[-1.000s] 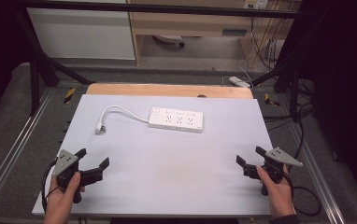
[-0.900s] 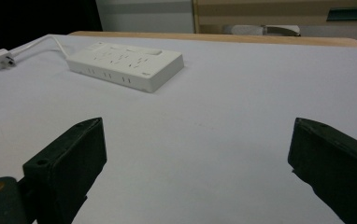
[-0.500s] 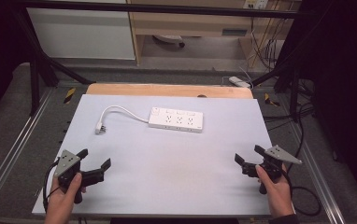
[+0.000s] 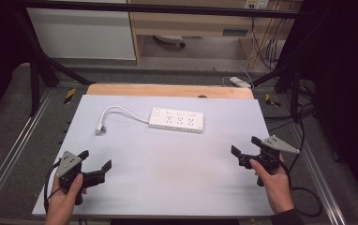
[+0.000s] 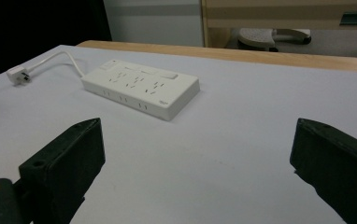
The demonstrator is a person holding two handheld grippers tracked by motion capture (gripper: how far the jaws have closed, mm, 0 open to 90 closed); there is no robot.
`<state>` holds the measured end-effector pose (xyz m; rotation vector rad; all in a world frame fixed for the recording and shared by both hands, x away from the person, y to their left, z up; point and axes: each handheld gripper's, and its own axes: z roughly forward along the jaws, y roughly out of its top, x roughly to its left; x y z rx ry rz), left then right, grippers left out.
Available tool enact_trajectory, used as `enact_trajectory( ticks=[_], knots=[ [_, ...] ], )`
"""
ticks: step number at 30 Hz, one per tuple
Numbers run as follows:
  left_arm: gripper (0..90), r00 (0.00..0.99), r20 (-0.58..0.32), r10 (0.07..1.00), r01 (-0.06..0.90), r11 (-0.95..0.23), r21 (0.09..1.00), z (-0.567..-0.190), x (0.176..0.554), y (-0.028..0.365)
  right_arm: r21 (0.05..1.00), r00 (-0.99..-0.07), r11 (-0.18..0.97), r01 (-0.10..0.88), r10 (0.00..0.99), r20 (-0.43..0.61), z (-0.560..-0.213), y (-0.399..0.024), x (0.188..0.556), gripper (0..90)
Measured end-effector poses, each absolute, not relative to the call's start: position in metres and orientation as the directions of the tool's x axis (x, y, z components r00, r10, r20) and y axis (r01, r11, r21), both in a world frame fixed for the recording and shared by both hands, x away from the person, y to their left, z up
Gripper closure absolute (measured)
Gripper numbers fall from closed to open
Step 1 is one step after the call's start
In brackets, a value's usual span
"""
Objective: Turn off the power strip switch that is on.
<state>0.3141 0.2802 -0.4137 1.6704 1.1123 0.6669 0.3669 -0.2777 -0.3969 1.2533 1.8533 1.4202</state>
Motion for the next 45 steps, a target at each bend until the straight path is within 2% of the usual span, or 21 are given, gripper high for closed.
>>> enact_trajectory(
  ticks=[29, 39, 45],
  knots=[
    [5.0, 0.439, -0.073, 0.896, 0.367, -0.104, 0.924, -0.415, 0.315, 0.279, 0.913, -0.458, 0.074, 0.402, 0.879, 0.131, -0.364, -0.250, 0.434, 6.2],
    [5.1, 0.448, -0.069, 0.892, 0.371, -0.115, 0.921, -0.416, 0.315, 0.278, 0.916, -0.465, 0.054, 0.398, 0.872, 0.150, -0.354, -0.247, 0.451, 13.7],
    [5.0, 0.451, -0.067, 0.890, 0.373, -0.120, 0.920, -0.416, 0.315, 0.277, 0.918, -0.467, 0.062, 0.391, 0.873, 0.140, -0.351, -0.245, 0.457, 22.9]
  ],
)
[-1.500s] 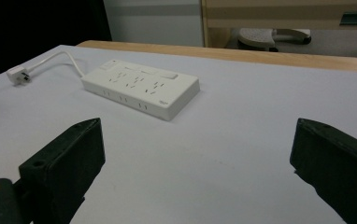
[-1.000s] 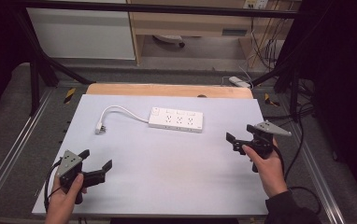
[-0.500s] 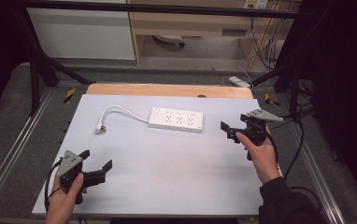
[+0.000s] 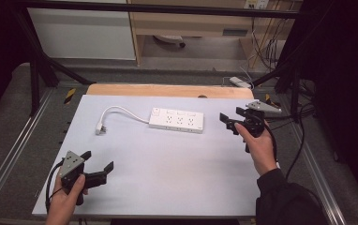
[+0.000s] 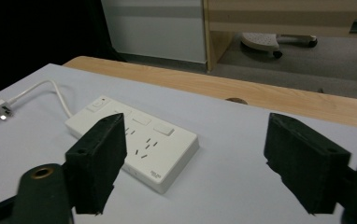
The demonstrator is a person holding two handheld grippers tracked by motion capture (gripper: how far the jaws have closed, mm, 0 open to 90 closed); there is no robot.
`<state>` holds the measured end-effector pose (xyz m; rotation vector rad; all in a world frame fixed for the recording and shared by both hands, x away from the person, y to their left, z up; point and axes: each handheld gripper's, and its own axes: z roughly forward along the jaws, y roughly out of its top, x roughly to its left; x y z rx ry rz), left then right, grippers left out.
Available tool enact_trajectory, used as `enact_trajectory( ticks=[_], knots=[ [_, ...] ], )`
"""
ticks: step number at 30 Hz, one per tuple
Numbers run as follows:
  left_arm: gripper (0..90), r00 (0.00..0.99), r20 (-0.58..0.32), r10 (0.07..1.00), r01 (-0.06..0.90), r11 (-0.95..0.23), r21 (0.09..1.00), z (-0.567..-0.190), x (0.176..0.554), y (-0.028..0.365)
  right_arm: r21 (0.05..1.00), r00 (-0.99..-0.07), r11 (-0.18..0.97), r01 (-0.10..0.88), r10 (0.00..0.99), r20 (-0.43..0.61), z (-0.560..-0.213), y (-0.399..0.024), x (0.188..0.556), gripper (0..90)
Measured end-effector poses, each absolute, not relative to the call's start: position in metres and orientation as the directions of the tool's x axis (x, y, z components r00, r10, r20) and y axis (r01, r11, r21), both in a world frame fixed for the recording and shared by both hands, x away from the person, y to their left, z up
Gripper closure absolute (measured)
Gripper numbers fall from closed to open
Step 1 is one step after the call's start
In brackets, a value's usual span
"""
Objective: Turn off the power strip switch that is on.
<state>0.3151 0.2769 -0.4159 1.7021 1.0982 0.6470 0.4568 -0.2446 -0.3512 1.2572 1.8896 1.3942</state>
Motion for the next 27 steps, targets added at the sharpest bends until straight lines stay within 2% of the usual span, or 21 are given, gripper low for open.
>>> enact_trajectory(
  ticks=[3, 9, 10, 21, 27],
  knots=[
    [5.0, 0.453, -0.064, 0.889, 0.373, -0.124, 0.919, -0.416, 0.315, 0.277, 0.927, -0.471, 0.048, 0.372, 0.870, 0.145, -0.349, -0.242, 0.460, 33.9],
    [5.1, 0.455, -0.064, 0.888, 0.373, -0.125, 0.919, -0.416, 0.315, 0.277, 0.936, -0.466, 0.043, 0.348, 0.875, 0.133, -0.345, -0.235, 0.465, 47.6],
    [5.0, 0.455, -0.064, 0.888, 0.373, -0.125, 0.919, -0.416, 0.315, 0.277, 0.936, -0.466, 0.043, 0.348, 0.875, 0.133, -0.345, -0.235, 0.465, 47.6],
    [5.1, 0.459, -0.061, 0.887, 0.372, -0.129, 0.919, -0.416, 0.315, 0.277, 0.951, -0.461, 0.066, 0.303, 0.883, 0.086, -0.338, -0.219, 0.486, 71.8],
    [5.1, 0.460, -0.061, 0.886, 0.370, -0.129, 0.920, -0.416, 0.316, 0.277, 0.953, -0.467, 0.077, 0.292, 0.881, 0.072, -0.341, -0.212, 0.497, 81.1]
  ],
)
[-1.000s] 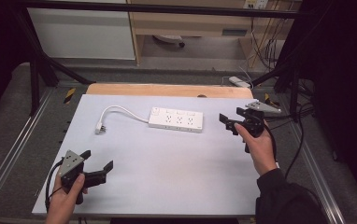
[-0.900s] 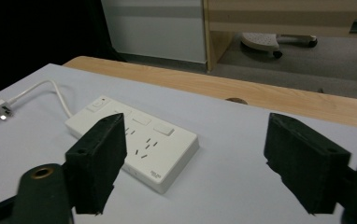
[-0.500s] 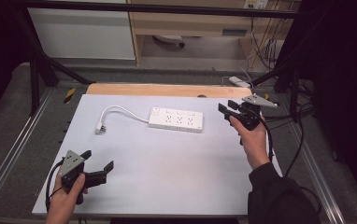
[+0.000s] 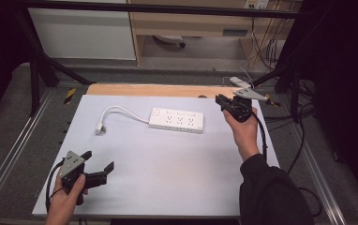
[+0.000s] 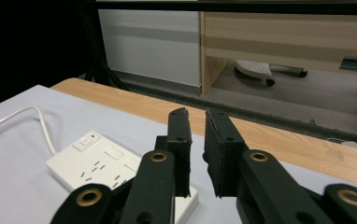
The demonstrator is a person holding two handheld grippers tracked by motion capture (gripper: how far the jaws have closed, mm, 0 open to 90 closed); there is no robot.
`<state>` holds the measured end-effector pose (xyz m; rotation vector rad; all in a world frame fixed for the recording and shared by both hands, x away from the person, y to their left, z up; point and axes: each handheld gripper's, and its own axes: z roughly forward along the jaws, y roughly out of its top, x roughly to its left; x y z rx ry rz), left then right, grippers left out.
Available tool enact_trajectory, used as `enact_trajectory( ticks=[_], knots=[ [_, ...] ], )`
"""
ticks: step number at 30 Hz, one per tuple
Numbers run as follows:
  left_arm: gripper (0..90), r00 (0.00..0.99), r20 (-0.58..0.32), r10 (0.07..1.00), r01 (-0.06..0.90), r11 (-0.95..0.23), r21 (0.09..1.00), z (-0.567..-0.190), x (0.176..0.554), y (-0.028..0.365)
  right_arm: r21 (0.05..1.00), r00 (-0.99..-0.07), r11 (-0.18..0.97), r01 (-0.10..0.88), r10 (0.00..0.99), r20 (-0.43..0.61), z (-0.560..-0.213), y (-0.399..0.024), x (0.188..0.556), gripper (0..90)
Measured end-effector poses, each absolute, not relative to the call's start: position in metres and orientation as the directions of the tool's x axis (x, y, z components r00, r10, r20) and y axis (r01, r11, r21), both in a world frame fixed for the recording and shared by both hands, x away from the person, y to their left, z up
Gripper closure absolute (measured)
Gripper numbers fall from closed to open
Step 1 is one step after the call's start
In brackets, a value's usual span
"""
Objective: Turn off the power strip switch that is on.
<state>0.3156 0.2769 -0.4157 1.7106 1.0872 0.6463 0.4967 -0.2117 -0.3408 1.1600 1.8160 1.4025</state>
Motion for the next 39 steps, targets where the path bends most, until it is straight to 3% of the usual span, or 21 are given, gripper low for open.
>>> enact_trajectory(
  ticks=[10, 39],
  knots=[
    [5.0, 0.459, -0.059, 0.887, 0.366, -0.128, 0.922, -0.415, 0.316, 0.277, 0.954, -0.455, 0.067, 0.293, 0.887, 0.078, -0.345, -0.211, 0.511, 90.0],
    [5.1, 0.466, -0.057, 0.883, 0.363, -0.132, 0.923, -0.415, 0.316, 0.277, 0.935, -0.440, 0.107, 0.337, 0.896, 0.056, -0.380, -0.182, 0.540, 90.0]
  ],
)
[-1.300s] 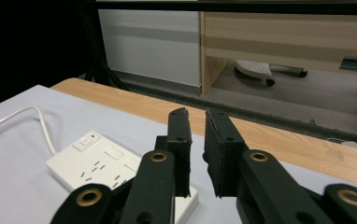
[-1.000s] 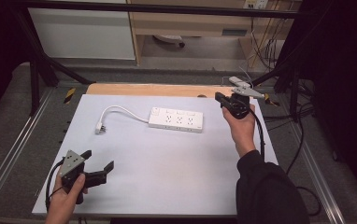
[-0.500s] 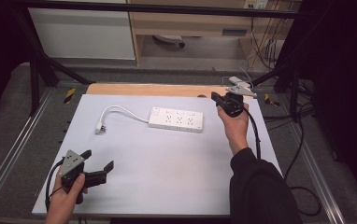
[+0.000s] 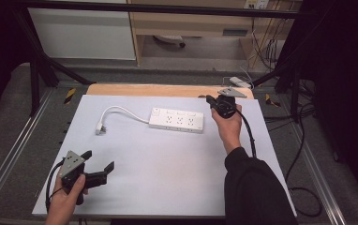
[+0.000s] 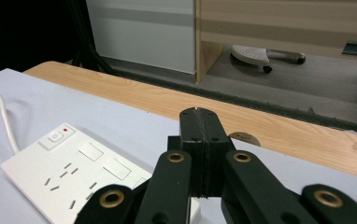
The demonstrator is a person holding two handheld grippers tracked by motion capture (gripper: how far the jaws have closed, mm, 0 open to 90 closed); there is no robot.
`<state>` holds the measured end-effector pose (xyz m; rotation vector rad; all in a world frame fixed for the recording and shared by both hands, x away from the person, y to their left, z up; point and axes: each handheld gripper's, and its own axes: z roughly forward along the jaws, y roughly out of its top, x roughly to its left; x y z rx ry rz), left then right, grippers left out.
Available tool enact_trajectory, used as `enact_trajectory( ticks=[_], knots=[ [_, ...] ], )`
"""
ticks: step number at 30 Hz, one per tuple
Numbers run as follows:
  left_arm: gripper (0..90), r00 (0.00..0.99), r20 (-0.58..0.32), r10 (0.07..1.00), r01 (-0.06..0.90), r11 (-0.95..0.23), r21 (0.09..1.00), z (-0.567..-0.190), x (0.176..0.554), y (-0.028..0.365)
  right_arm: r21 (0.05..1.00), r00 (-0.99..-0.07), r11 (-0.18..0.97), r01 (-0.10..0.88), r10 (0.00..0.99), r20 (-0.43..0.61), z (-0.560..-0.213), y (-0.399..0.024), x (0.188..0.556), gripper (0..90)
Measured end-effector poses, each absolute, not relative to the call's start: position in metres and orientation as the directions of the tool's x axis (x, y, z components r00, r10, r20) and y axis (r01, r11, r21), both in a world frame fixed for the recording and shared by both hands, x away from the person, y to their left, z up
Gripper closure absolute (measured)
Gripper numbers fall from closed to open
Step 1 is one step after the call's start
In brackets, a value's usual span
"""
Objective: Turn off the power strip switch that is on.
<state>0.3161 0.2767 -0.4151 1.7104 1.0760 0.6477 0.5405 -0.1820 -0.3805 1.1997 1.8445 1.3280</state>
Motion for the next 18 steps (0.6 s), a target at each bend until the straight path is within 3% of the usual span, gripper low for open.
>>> enact_trajectory(
  ticks=[18],
  knots=[
    [5.1, 0.471, -0.059, 0.880, 0.362, -0.132, 0.923, -0.415, 0.316, 0.277, 0.921, -0.435, 0.115, 0.372, 0.898, 0.064, -0.404, -0.169, 0.552, 90.0]
  ],
)
